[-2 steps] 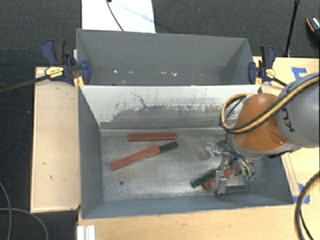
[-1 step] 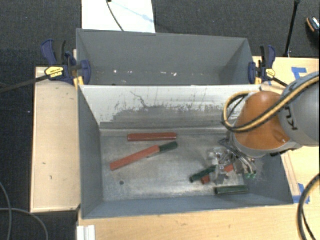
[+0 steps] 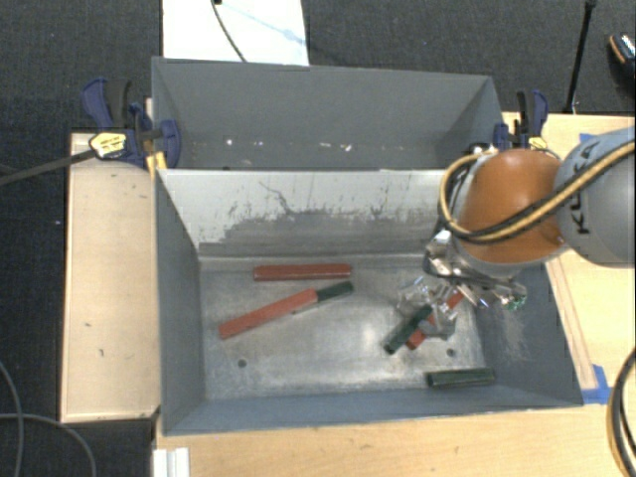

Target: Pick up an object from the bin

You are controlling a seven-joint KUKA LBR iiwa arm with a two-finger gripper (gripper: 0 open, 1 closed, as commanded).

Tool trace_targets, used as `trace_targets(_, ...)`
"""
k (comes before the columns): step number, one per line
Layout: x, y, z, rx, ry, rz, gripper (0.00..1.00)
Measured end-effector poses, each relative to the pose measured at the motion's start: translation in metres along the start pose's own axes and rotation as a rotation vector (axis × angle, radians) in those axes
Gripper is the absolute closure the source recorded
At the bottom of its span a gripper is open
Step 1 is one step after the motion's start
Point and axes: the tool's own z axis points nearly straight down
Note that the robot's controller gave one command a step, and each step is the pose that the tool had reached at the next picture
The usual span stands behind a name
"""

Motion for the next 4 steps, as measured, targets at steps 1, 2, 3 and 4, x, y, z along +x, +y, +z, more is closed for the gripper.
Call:
trace_targets(1, 0.000, -0.058, -0.150, 0.011, -0.010, -0.003, 1.00)
trace_targets(2, 0.000, -0.056, -0.144, 0.003, -0.004, -0.001, 0.00)
trace_targets(3, 0.057, -0.059, -0.049, -0.003, 0.002, -0.234, 0.00)
trace_targets(4, 0.037, -0.046, 0.004, -0.004, -0.004, -0.430, 0.00)
